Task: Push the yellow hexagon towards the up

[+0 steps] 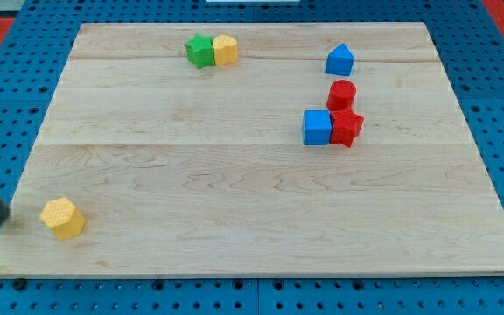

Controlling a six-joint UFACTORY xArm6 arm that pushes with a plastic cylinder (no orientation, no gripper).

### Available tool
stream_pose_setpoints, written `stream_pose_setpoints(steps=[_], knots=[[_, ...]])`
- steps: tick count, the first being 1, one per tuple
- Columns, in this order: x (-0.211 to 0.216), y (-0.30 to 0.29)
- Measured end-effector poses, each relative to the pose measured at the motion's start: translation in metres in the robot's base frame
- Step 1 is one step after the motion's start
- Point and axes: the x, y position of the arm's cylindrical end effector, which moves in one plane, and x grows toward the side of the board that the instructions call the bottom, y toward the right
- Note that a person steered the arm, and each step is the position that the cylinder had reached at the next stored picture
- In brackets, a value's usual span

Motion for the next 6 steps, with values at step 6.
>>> stream_pose_setpoints(steps=[6], knots=[[-0.109,0.190]])
